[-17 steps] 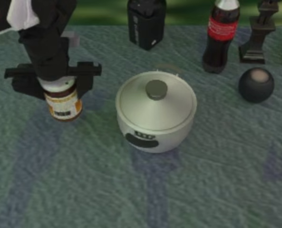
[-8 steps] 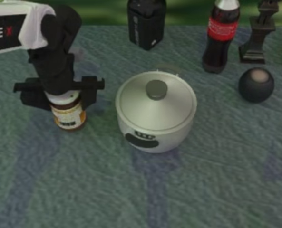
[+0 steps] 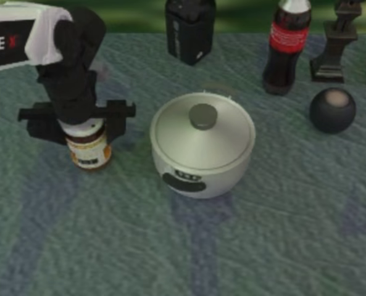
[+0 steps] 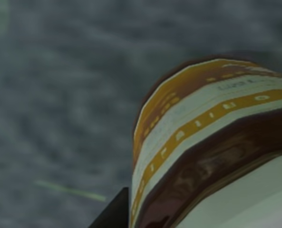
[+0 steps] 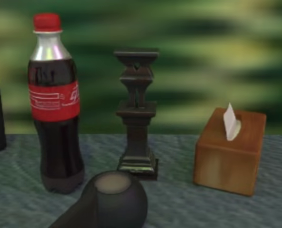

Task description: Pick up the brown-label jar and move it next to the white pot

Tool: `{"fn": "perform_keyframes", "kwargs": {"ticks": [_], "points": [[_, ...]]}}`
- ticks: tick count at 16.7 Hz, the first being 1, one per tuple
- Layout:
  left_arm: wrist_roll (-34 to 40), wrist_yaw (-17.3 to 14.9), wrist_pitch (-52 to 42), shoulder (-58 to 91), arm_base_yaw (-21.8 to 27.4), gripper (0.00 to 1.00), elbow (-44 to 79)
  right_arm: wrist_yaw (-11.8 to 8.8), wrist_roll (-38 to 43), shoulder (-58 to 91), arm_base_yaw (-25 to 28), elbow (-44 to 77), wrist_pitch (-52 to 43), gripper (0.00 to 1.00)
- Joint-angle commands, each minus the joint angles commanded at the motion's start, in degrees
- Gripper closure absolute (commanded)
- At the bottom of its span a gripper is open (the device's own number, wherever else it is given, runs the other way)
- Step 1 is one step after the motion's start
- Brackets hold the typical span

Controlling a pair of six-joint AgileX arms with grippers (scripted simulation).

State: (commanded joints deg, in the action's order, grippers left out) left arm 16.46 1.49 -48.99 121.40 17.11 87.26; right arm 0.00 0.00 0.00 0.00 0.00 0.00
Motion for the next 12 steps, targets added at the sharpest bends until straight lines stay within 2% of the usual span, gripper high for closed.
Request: {"fn": "perform_keyframes", "kwargs": {"ticks": [9,12], "points": [[0.00,0.00,0.00,0.00,0.00,0.02,0.00,0.00,0.00,0.00,0.00,0.00,0.00,0.00],[0.00,0.00,0.00,0.00,0.00,0.00,0.00,0.00,0.00,0.00,0.00,0.00,0.00,0.00]]}}
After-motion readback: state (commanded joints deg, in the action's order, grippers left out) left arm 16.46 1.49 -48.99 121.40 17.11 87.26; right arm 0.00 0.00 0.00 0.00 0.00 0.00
